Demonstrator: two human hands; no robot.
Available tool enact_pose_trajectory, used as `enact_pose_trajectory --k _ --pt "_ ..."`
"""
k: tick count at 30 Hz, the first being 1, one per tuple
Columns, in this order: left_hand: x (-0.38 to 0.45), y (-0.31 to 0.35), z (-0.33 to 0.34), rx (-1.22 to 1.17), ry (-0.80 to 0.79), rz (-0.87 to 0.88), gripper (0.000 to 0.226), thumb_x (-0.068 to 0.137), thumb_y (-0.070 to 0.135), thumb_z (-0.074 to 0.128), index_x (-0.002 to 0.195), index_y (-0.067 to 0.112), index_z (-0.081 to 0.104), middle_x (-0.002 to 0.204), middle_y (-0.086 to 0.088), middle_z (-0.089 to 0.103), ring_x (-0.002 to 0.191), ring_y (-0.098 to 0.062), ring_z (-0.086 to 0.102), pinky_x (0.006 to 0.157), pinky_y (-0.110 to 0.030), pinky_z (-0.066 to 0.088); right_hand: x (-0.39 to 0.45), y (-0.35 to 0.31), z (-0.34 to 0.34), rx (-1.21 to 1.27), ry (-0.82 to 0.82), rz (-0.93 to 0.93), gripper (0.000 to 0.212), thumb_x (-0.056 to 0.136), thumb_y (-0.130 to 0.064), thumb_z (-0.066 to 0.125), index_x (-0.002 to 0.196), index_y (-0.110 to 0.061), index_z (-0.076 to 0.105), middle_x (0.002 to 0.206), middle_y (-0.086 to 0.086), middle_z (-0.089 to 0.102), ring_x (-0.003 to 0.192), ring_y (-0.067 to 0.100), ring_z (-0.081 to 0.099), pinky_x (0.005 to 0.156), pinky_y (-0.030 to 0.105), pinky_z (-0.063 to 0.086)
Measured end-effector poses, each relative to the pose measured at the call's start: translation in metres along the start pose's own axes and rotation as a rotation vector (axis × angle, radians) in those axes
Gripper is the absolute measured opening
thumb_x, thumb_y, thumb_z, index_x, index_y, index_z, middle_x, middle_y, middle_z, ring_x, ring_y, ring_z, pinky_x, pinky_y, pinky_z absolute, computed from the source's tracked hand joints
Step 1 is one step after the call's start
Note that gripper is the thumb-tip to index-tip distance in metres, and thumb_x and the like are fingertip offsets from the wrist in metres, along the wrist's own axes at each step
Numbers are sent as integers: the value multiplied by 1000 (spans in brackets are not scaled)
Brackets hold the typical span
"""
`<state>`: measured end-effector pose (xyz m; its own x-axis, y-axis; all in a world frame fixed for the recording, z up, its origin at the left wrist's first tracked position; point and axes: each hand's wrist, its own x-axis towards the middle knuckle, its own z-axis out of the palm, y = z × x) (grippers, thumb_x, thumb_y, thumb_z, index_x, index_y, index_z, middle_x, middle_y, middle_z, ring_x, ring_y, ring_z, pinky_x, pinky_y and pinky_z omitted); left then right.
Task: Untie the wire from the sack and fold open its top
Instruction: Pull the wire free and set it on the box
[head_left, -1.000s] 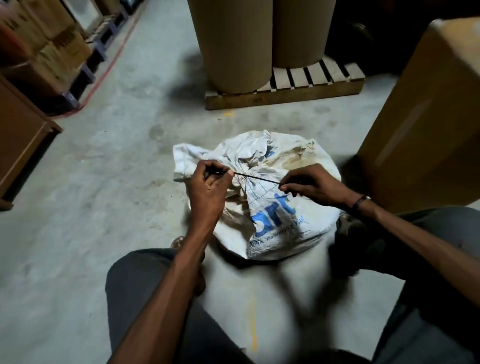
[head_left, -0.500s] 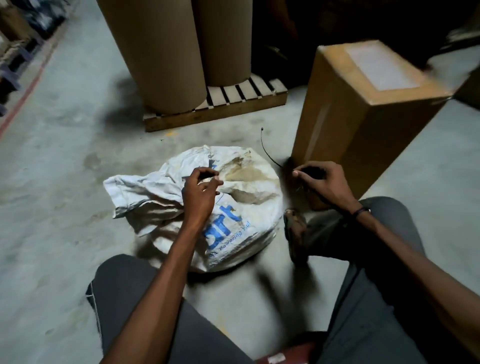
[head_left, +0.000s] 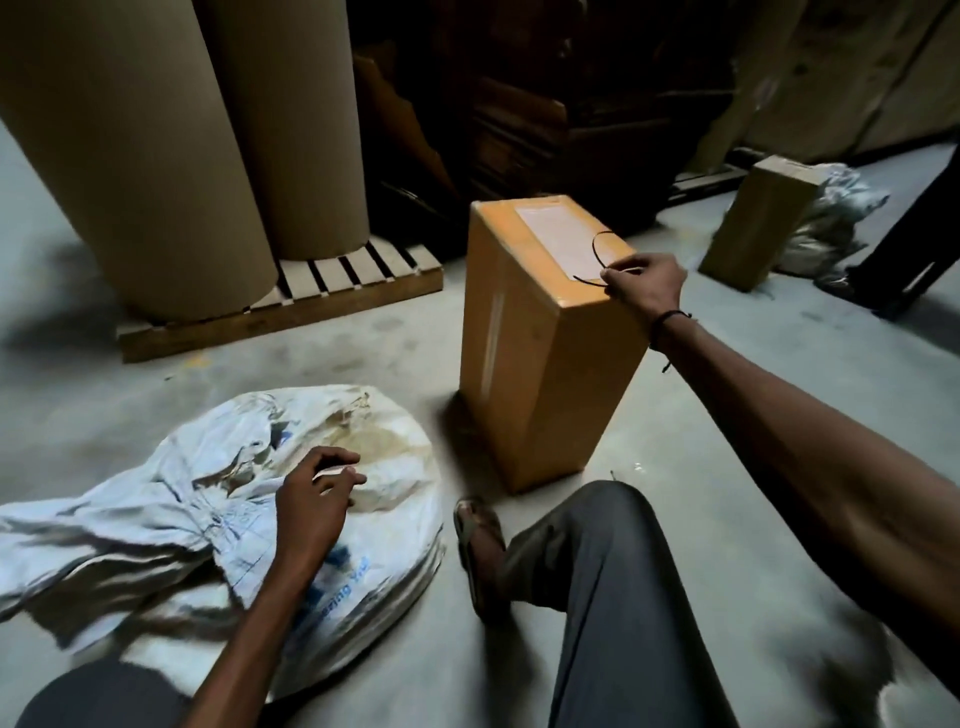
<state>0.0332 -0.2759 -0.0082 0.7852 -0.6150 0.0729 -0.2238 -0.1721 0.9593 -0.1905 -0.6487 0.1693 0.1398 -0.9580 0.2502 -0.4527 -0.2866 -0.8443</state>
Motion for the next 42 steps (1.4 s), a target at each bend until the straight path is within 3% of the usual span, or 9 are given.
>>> enact_pose_trajectory --k 5,9,18,23,26,29,32,37,42 --pt "9 -5 25 -39 -22 -62 18 98 -3 59 97 13 68 103 -1 75 82 -11 78 67 -37 58 19 21 23 -122 -20 26 21 87 -19 79 105 -9 82 102 10 80 102 19 73 101 34 58" --pt "36 6 51 -69 -51 -55 19 95 -2 60 95 16 67 100 5 75 82 -14 78 62 -33 55 44 17 44 -117 -53 7 23 91 -13 76 111 -4 78 108 13 78 99 19 74 95 33 61" --pt "191 149 166 19 -209 300 16 94 6 60 95 21 65 101 5 74 79 -8 77 64 -22 54 121 6 75 -242 -55 -46 19 88 2 70 105 4 79 100 20 78 94 28 77 90 40 64" --pt "241 196 222 101 -234 380 17 90 3 64 104 9 71 104 -4 76 91 -20 77 82 -41 64 149 21 73 -312 -22 -16 23 90 -10 75 109 1 77 106 17 78 100 28 75 94 40 62" --pt "244 194 228 91 -237 360 17 91 4 66 106 10 70 105 -4 75 92 -20 76 79 -38 65 149 25 69 -225 23 -35 30 91 -15 71 117 1 74 111 18 76 100 29 75 94 42 62" --pt "225 175 212 57 -263 336 14 94 4 63 106 11 67 107 -4 74 89 -17 76 67 -28 59 131 19 66 -110 27 -115 27 94 -17 69 116 -3 73 102 13 77 82 20 77 80 37 66" --pt "190 142 170 60 -239 272 16 94 2 61 103 14 66 109 -1 74 85 -14 77 63 -34 58 85 -2 72 -42 -50 -243 25 97 -23 69 116 -7 72 87 4 76 64 3 74 61 17 61" --pt "123 83 73 76 -118 143 18 93 -2 58 100 12 66 103 3 75 85 -15 76 58 -31 54 -21 -39 103 29 -285 -413 26 99 -24 67 120 -8 70 93 2 73 69 0 70 60 10 55" --pt "56 25 -37 170 34 24 22 90 -2 59 97 17 67 103 5 76 85 -16 77 64 -37 56 -138 -58 154 170 -509 -330 24 95 -18 70 117 -7 70 86 9 76 65 11 74 63 24 62"
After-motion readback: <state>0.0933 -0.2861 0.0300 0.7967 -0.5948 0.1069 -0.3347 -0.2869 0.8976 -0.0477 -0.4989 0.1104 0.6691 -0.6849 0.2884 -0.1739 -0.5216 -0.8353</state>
